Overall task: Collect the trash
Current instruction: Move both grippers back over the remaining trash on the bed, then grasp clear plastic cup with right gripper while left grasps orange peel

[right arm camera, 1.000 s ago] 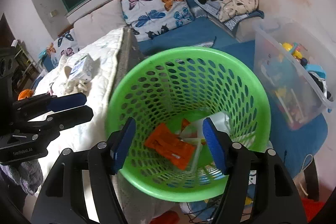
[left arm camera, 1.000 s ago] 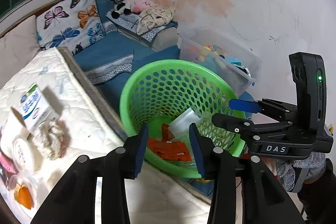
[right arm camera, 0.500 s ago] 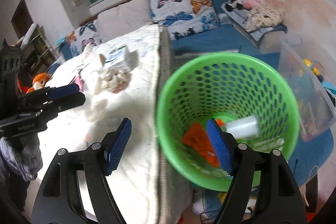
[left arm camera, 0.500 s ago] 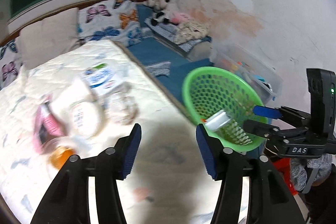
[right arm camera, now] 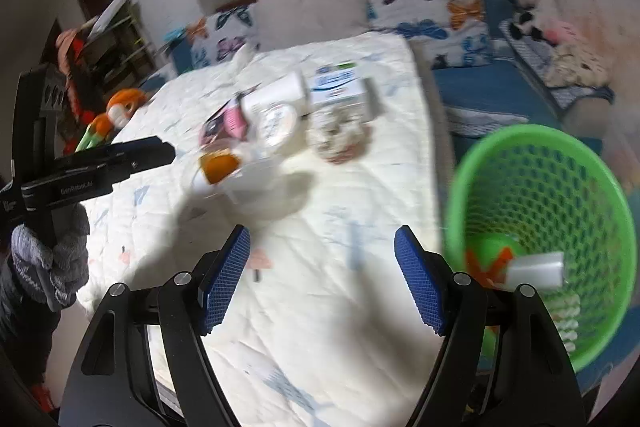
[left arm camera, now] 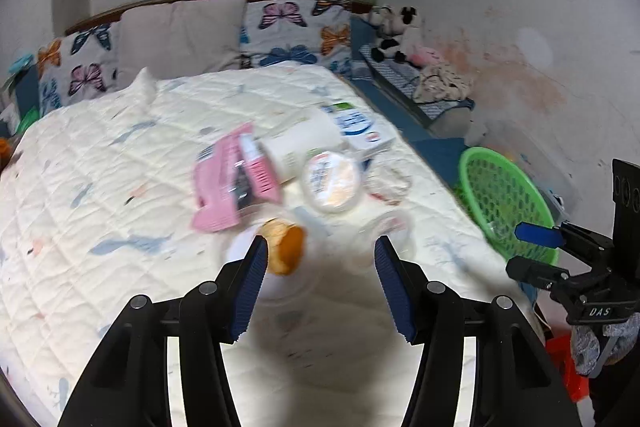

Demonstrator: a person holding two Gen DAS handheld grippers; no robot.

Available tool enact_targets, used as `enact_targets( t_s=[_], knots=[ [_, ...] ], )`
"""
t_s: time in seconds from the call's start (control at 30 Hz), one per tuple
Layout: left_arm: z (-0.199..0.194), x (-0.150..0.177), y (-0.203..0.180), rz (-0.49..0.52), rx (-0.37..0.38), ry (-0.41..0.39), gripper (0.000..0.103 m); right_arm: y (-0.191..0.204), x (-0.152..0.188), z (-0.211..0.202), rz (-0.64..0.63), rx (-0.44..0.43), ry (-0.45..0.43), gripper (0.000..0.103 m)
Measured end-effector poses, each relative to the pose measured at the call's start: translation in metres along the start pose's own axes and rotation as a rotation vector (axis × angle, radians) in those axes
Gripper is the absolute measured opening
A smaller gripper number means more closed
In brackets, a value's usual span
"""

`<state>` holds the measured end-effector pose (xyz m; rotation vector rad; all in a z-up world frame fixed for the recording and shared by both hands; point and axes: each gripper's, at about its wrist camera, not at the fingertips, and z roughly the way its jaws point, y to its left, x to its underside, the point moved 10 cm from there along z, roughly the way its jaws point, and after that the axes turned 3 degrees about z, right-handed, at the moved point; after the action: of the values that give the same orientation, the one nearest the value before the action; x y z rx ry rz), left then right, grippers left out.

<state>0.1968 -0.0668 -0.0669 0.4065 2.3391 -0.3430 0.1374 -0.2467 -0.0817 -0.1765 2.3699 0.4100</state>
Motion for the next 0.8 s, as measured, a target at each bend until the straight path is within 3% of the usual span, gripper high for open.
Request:
enact_targets(
  t_s=[0.3, 0.8],
  knots=[
    [0.004, 0.018, 0.028, -0.032, -0.013, 0.027, 0.054, 0.049, -0.003, 0.051, -0.102, -0.071, 0.067, 0.075],
    [0.039, 0.022, 0.031, -0.020, 0.007, 0.098, 0.054, 0.062, -0.013, 0.102, -0.154, -0.080, 0.113, 0.074]
  ],
)
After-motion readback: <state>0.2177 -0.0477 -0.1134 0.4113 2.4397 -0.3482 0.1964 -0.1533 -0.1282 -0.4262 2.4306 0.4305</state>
